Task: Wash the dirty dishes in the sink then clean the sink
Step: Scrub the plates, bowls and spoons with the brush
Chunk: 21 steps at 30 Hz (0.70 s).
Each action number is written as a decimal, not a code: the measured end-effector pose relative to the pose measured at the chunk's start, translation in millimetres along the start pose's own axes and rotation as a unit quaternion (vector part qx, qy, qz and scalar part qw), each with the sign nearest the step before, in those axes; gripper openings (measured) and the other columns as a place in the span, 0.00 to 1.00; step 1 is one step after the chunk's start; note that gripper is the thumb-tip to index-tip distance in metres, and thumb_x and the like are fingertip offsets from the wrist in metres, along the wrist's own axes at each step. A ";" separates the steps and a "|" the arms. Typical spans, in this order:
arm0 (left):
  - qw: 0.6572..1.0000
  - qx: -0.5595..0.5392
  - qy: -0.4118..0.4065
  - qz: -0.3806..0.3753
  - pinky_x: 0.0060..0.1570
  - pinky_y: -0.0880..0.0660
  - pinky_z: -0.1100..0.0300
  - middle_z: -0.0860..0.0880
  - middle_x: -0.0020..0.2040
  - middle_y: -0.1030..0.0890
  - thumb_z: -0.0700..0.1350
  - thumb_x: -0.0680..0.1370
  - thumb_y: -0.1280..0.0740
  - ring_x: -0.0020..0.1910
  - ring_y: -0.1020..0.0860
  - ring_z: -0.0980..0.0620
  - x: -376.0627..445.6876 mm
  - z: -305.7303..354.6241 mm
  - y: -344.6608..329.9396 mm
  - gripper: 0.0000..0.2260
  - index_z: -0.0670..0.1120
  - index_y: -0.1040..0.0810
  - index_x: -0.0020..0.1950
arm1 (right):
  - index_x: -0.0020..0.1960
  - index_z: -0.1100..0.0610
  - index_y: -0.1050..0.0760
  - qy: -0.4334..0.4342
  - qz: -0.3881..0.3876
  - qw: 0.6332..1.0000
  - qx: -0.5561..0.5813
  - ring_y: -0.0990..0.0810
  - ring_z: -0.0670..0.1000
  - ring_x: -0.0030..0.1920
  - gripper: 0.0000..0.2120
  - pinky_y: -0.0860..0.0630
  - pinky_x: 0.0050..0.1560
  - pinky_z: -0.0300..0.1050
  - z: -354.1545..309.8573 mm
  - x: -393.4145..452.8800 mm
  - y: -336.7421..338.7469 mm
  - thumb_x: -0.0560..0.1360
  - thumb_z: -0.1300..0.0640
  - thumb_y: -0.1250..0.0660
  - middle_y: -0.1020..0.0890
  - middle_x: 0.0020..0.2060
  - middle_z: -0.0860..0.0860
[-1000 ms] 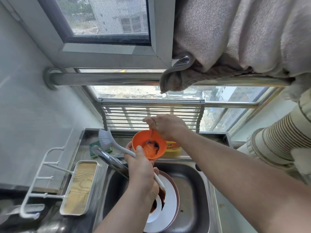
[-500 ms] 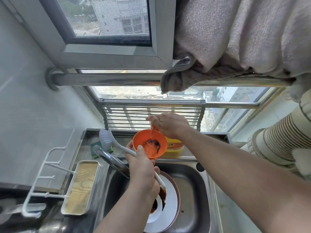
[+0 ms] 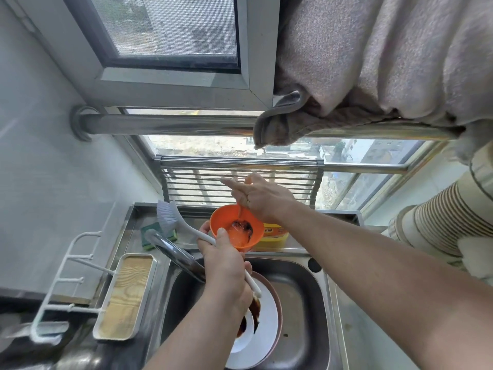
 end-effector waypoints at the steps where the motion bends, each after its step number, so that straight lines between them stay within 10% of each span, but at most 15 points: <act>1: 1.000 -0.001 0.000 0.001 0.36 0.23 0.56 0.46 0.57 0.20 0.56 0.88 0.43 0.43 0.24 0.48 -0.5 -0.4 0.5 0.09 0.71 0.32 0.64 | 0.76 0.20 0.52 0.007 0.002 1.000 -0.006 0.23 0.54 0.59 0.21 0.20 0.44 0.51 -1.6 0.6 -1.7 0.83 0.29 0.58 0.33 0.74 0.49; 5: 1.000 -0.012 0.007 0.001 0.38 0.23 0.56 0.46 0.56 0.20 0.56 0.88 0.43 0.45 0.24 0.47 -1.0 -1.9 0.4 0.10 0.71 0.31 0.65 | 0.77 0.24 0.46 -0.015 -0.012 1.000 0.013 0.24 0.56 0.69 0.23 0.24 0.51 0.53 6.1 3.1 -0.2 0.83 0.29 0.59 0.28 0.73 0.50; 21: 1.000 0.004 0.003 0.001 0.39 0.24 0.54 0.48 0.57 0.20 0.56 0.88 0.44 0.46 0.23 0.48 -3.5 -3.3 1.6 0.10 0.73 0.31 0.61 | 0.71 0.31 0.28 -0.030 0.011 0.999 0.039 0.21 0.52 0.53 0.26 0.23 0.47 0.52 4.2 -1.2 4.9 0.84 0.30 0.58 0.23 0.54 0.45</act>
Point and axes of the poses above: each hand's wrist, its own x-axis towards the middle knuckle, its own y-axis out of the back of the hand, z = x × y, the point moved 5 cm from there along x, towards the middle knuckle
